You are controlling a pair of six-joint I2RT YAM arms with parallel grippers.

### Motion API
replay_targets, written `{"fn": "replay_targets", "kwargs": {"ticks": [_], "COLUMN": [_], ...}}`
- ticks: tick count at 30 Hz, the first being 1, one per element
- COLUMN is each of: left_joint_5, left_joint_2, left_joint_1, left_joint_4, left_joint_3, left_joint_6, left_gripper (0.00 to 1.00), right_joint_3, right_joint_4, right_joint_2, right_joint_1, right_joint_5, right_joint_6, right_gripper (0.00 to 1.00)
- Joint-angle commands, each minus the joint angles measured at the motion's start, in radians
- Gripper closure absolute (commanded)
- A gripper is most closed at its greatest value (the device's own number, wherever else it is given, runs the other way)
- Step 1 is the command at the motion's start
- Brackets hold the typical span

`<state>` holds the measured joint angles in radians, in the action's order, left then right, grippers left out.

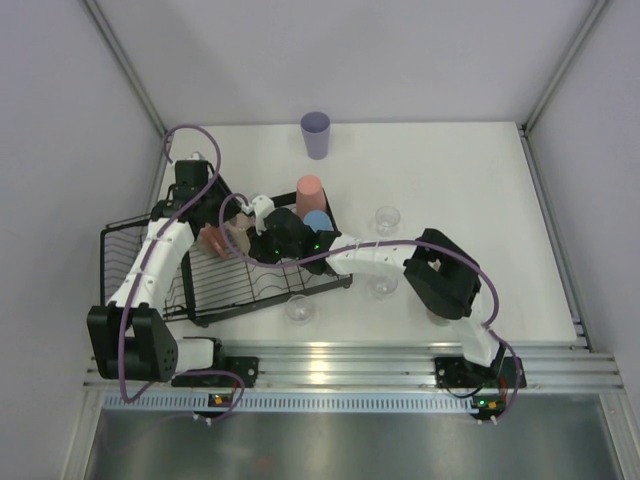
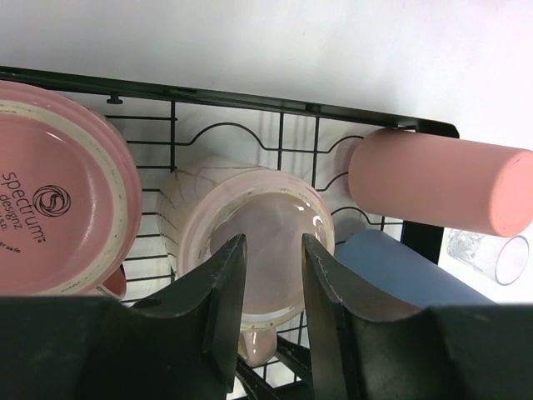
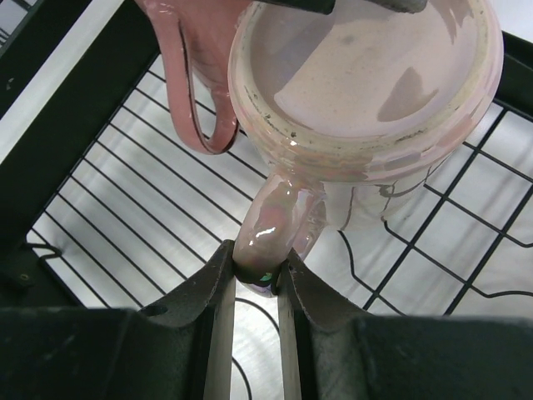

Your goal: Load the cups into the dish rack

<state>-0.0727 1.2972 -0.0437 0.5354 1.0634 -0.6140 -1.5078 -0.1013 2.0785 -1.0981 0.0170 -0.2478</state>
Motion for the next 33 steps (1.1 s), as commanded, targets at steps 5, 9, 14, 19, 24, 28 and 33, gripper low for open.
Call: {"fn": "replay_targets", "kwargs": {"ticks": [5,9,14,19,24,28,33], "left_joint_5": [0.025,0.027,0.008,-0.009,-0.001,0.019,0.063], "left_joint_2": [0.008,0.010,0.008,0.011,0.011,0.008,0.022], "left_joint_1": [0.005,0.005,0.005,0.005,0.005,0.005,0.005], "left_joint_4": [0.001,-0.002,0.001,0.000,0.002,0.005,0.031], "left_joint_3": [0.033,0.030,0.055,0.072,0.070,0.089,0.234], "left_joint_6": [0.025,0.022,0.023,0.023,0.020,0.033,0.056], "left_gripper": [0.62,0.62,0.61,0.59,0.59,0.59,0.53], "right_joint_3": [-0.042,-0.037,-0.006,-0.014,-0.014,-0.014,0.030], "right_joint_4": [-0.029,-0.008,0.005,0.018,0.018,0.055,0.152], "right_joint_2": [-0.052,-0.054,-0.097,-0.116,-0.116,-0.142,-0.242], "right_joint_1": [-0.031,-0.031,-0.031,-0.029,-0.029,-0.031,-0.016], "right_joint_5": [-0.049,-0.026,0.030,0.037,0.017,0.040,0.089], "right_joint_6": [-0.031,-0.031,-0.039,-0.031,-0.033,-0.041,-0.071], "right_gripper": [1.00,1.00,0.85,0.66,0.53,0.45,0.35]}}
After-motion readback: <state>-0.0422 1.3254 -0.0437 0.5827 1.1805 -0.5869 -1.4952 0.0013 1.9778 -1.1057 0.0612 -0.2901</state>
